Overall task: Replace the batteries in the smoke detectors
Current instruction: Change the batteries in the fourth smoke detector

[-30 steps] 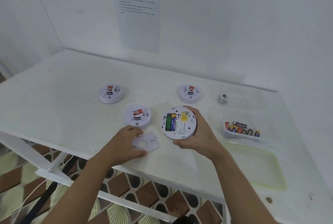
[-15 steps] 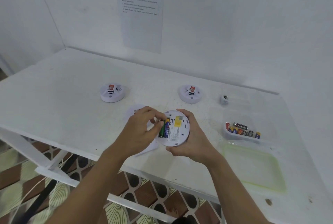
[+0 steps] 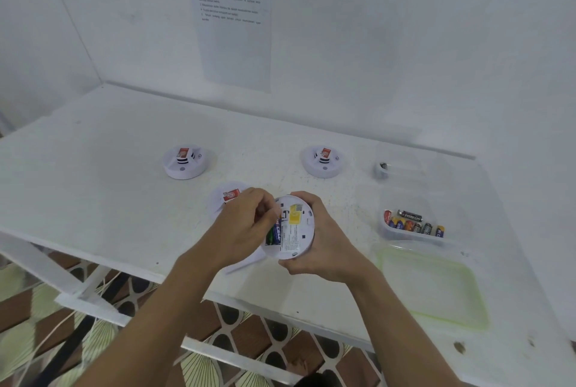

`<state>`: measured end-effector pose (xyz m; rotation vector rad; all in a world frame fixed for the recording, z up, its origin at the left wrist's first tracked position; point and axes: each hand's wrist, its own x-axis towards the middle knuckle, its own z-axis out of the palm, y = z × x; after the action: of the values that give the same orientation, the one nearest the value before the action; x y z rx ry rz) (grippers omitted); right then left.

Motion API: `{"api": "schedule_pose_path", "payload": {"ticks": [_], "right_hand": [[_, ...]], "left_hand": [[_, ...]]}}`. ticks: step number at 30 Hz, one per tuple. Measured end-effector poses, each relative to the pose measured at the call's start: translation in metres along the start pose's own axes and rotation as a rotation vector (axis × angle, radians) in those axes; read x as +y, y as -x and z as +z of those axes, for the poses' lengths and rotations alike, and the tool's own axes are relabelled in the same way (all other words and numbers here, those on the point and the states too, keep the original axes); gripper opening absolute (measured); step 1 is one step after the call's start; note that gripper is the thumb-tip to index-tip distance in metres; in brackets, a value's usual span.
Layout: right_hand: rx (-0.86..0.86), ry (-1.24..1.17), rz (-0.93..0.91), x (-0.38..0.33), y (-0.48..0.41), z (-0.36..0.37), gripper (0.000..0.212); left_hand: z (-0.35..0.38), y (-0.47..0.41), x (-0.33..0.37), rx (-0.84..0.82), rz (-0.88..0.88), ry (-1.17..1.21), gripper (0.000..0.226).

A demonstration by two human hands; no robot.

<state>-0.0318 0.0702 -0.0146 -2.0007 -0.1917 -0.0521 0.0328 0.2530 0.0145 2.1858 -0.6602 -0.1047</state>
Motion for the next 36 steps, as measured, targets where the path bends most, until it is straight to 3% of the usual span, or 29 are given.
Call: {"api": "schedule_pose_path", "payload": {"ticks": [5, 10, 13, 19, 23, 30, 36], "right_hand": [[0.046, -0.052, 0.036, 0.001, -0.006, -0.005, 0.096], [0.062, -0.076, 0.045, -0.001, -0.007, -0.008, 0.095], [0.070, -0.088, 0.040, -0.002, -0.006, -0.008, 0.094], [0.082, -0.075, 0.003, -0.003, -0.004, -0.004, 0.095], [0.109, -0.062, -0.022, -0.004, -0.005, -0.003, 0.094], [0.107, -0.072, -0.015, -0.005, -0.007, -0.004, 0.092], [0.103, -0.066, 0.004, -0.006, -0.010, -0.010, 0.092]], "left_hand": [[0.002, 0.006, 0.004, 0.106, 0.038, 0.135, 0.023], [0.008, 0.006, 0.007, 0.337, 0.037, 0.303, 0.025], [0.011, 0.004, 0.006, 0.416, 0.103, 0.249, 0.020], [0.007, 0.000, 0.003, 0.350, 0.095, 0.153, 0.021], [0.007, 0.000, 0.001, 0.266, 0.197, 0.099, 0.021], [0.024, 0.011, -0.008, 0.320, 0.241, 0.038, 0.040], [0.023, 0.013, -0.011, 0.206, 0.259, -0.028, 0.042]]}}
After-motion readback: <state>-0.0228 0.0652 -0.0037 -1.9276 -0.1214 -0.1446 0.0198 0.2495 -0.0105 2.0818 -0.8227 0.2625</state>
